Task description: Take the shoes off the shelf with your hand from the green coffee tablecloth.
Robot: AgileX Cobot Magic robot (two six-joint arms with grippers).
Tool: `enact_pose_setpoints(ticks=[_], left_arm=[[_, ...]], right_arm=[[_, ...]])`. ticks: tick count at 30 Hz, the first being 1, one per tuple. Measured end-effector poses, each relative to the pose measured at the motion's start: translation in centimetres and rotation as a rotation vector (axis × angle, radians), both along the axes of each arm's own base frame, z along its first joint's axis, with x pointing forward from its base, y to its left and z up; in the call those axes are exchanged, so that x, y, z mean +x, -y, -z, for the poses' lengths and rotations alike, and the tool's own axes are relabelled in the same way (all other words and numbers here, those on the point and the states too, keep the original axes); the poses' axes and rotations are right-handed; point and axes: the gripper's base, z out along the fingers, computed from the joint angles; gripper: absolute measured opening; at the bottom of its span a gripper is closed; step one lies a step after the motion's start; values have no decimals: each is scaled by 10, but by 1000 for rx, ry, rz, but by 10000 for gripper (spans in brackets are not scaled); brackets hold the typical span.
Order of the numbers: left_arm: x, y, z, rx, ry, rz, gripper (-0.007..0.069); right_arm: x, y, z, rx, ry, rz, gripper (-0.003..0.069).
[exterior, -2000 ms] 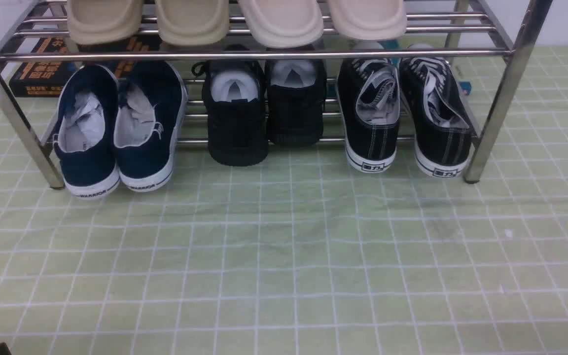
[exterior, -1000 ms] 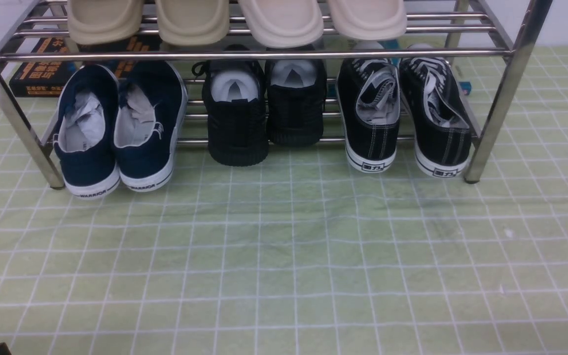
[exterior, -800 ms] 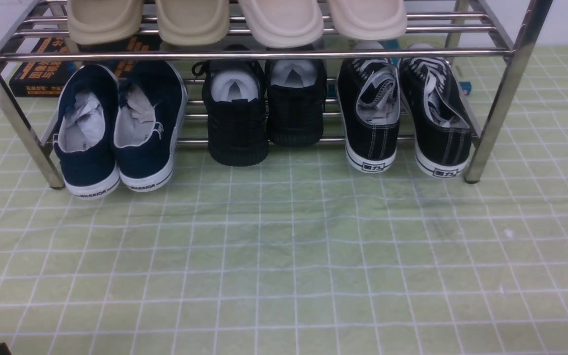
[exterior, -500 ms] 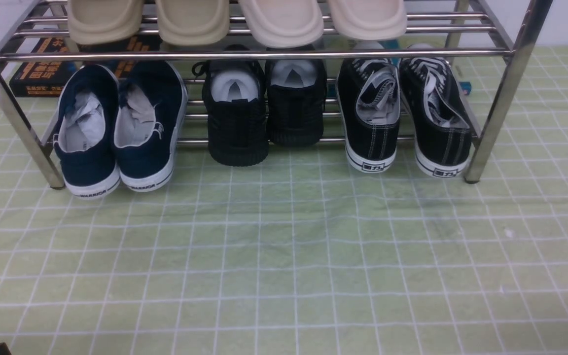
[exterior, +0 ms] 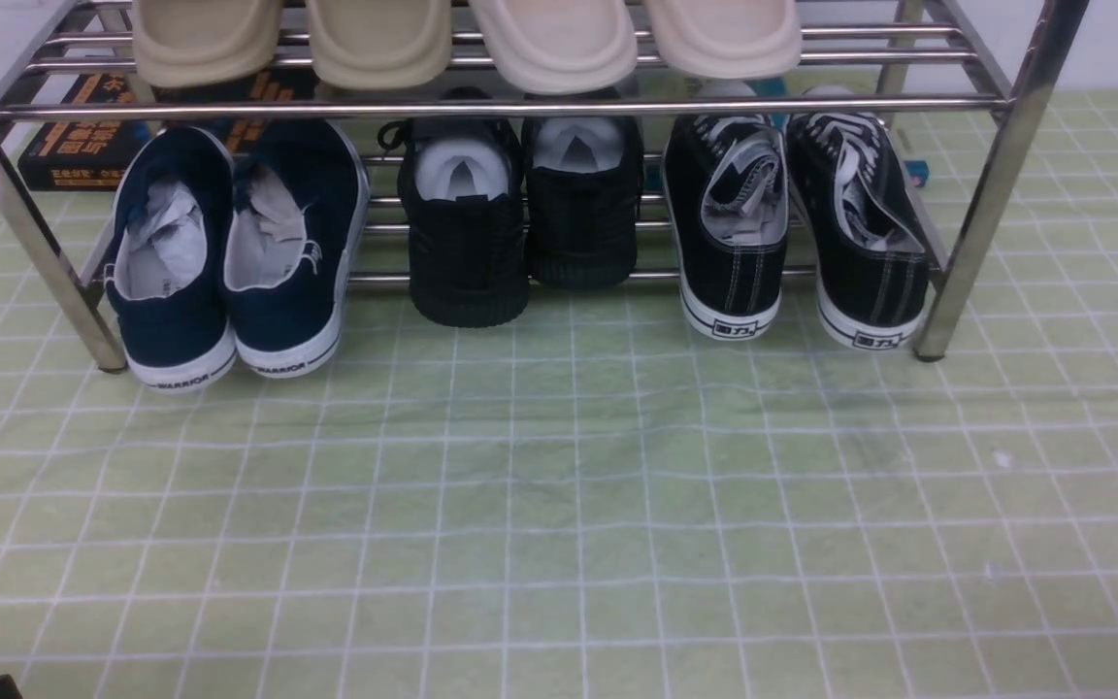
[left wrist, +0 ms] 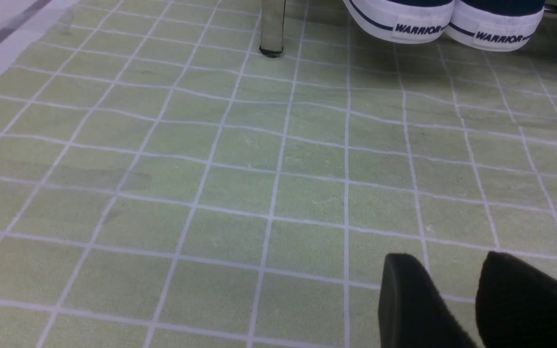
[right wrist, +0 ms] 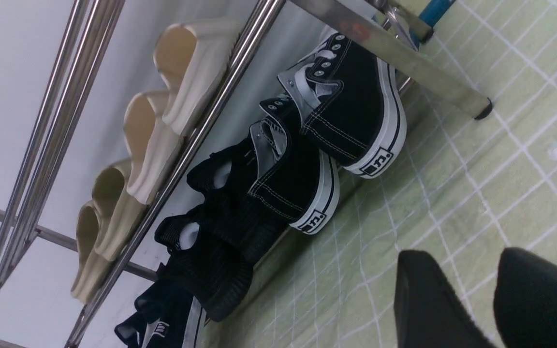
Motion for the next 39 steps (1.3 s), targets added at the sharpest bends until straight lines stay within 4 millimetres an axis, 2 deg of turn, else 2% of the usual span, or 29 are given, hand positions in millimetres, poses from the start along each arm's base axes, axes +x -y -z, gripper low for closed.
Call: enact_pose_setpoints(ticks=[1, 2, 3, 5, 7, 10, 12, 13, 15, 17, 18, 19, 21, 23, 24, 26, 28, 29, 31, 32, 35, 39], left_arm=[[0, 0, 0, 0, 0, 0, 242], [0, 0, 0, 0, 0, 0, 242], [0, 0, 0, 0, 0, 0, 242], [0, 0, 0, 0, 0, 0, 242], [0, 0, 0, 0, 0, 0, 242], [0, 0, 0, 0, 0, 0, 242], [0, 0, 0, 0, 0, 0, 242], [0, 0, 0, 0, 0, 0, 242], [0, 0, 0, 0, 0, 0, 242], [0, 0, 0, 0, 0, 0, 242], [0, 0, 0, 0, 0, 0, 242], [0, 0, 0, 0, 0, 0, 242], [0, 0, 0, 0, 0, 0, 242], [0, 0, 0, 0, 0, 0, 242], [0, 0, 0, 0, 0, 0, 242], [0, 0, 0, 0, 0, 0, 242], [0, 0, 0, 0, 0, 0, 242], [0, 0, 0, 0, 0, 0, 242], [0, 0, 0, 0, 0, 0, 242], [0, 0, 0, 0, 0, 0, 242], [0, 0, 0, 0, 0, 0, 242], [0, 0, 0, 0, 0, 0, 242]], right_arm=[[-1, 0, -9, -36, 36, 2, 239], [-1, 0, -9, -43, 37, 2, 239], [-4, 1, -27, -111, 104, 7, 239], [-9, 1, -51, -240, 185, 19, 233], [-10, 0, -78, -405, 225, 11, 196], [0, -7, -97, -599, 144, -84, 122], [8, -10, -100, -661, 72, -148, 83], [17, -16, -98, -739, -66, -277, 36], [34, -22, -90, -807, -317, -480, -6], [49, -25, -80, -829, -518, -628, -15], [53, -25, -78, -830, -557, -656, -15], [68, -27, -71, -813, -688, -744, -15], [90, -30, -63, -792, -789, -818, -15], [109, -36, -59, -805, -806, -902, -9], [113, -37, -57, -802, -815, -917, -8], [137, -53, -59, -822, -767, -1024, 6], [153, -64, -63, -837, -740, -1058, 20], [168, -73, -68, -857, -721, -1066, 33], [184, -82, -75, -894, -708, -1054, 56], [199, -89, -82, -934, -705, -1022, 80], [219, -98, -92, -989, -708, -952, 120], [261, -113, -115, -1046, -701, -750, 232]])
